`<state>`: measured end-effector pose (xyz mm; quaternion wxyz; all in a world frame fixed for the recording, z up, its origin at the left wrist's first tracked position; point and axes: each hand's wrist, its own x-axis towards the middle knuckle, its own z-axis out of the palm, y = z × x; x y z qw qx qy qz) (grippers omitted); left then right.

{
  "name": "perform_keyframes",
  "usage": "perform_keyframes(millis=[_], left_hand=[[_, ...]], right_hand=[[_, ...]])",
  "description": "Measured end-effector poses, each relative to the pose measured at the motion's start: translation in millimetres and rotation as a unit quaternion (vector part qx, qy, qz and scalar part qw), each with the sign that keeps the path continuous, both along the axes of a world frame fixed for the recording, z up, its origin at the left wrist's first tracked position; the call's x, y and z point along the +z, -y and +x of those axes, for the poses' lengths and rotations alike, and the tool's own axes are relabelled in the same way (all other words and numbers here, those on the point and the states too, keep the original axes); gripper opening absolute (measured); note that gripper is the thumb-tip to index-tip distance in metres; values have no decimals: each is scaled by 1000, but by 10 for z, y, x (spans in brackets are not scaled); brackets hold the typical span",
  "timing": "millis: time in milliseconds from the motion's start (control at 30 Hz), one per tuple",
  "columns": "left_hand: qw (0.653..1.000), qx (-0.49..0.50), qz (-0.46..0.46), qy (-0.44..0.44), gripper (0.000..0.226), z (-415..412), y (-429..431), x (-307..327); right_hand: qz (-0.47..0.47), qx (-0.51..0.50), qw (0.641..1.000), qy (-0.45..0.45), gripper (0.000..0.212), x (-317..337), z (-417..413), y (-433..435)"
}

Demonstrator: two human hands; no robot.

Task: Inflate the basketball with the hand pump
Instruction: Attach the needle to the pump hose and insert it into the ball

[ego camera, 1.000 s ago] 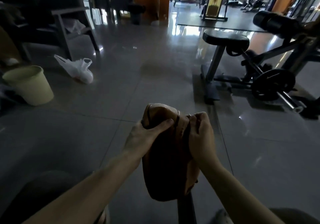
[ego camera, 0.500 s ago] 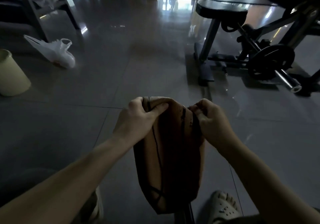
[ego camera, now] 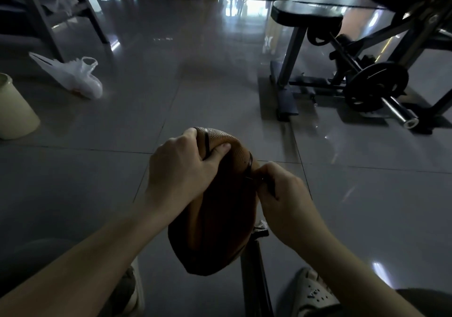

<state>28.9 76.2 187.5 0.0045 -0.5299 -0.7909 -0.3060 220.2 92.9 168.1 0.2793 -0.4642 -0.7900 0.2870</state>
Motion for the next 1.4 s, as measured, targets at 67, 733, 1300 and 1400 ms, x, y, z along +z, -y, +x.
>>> perform_keyframes(millis=[67,733,1300,1400], left_hand=[[1000,-3,13,15,53,-31,11,-12],[999,2,22,27,50,-148,135,-31],[998,-39,19,-35,47,30,258,-66],[999,-41,2,-15,43,61,281,-98]], right_hand=[[23,2,1000,2,13,-2,24,9],[22,2,1000,-13,9,-13,-118,9],[150,15,976,159,8,-58,-168,-9],[199,61,952,226,20,-88,-161,-52]])
